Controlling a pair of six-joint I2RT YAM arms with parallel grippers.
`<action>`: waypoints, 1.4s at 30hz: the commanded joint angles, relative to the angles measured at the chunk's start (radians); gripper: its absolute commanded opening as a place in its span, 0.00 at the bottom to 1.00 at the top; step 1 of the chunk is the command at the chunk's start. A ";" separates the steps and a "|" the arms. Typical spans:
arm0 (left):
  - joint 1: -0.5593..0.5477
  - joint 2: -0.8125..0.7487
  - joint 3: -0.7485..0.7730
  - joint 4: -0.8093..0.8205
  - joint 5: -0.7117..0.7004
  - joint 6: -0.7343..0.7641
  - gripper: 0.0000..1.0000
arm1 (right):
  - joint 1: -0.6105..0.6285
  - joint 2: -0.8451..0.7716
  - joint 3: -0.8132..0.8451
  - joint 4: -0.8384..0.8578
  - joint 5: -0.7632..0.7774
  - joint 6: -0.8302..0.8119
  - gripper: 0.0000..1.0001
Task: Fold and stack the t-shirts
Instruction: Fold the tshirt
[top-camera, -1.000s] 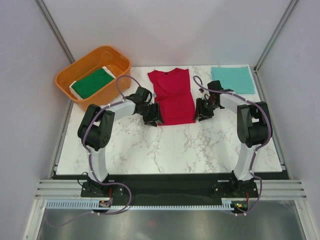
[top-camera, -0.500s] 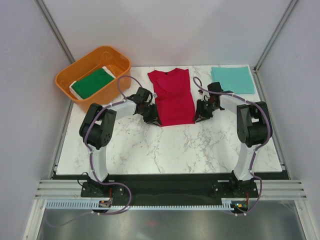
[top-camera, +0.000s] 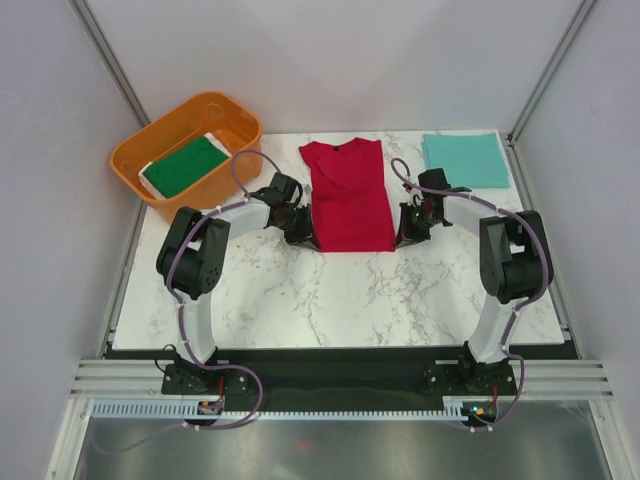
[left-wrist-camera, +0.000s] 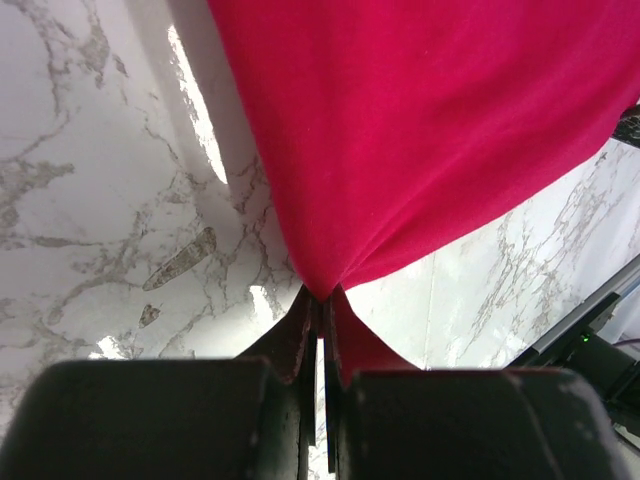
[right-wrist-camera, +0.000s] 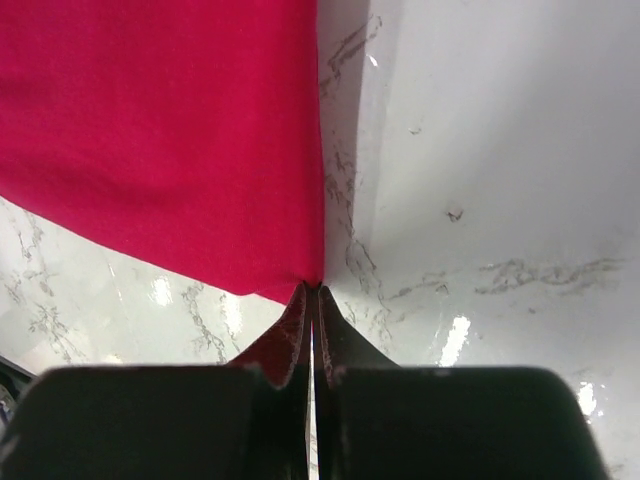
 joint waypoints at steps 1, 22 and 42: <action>0.008 -0.051 0.014 -0.022 -0.028 0.008 0.02 | -0.007 -0.069 -0.015 -0.031 0.048 0.003 0.00; -0.038 -0.194 -0.216 -0.054 0.018 -0.053 0.07 | 0.139 -0.304 -0.292 -0.037 0.176 0.131 0.00; -0.052 -0.143 0.080 -0.124 -0.010 -0.035 0.26 | 0.147 -0.236 -0.009 -0.098 0.262 0.194 0.17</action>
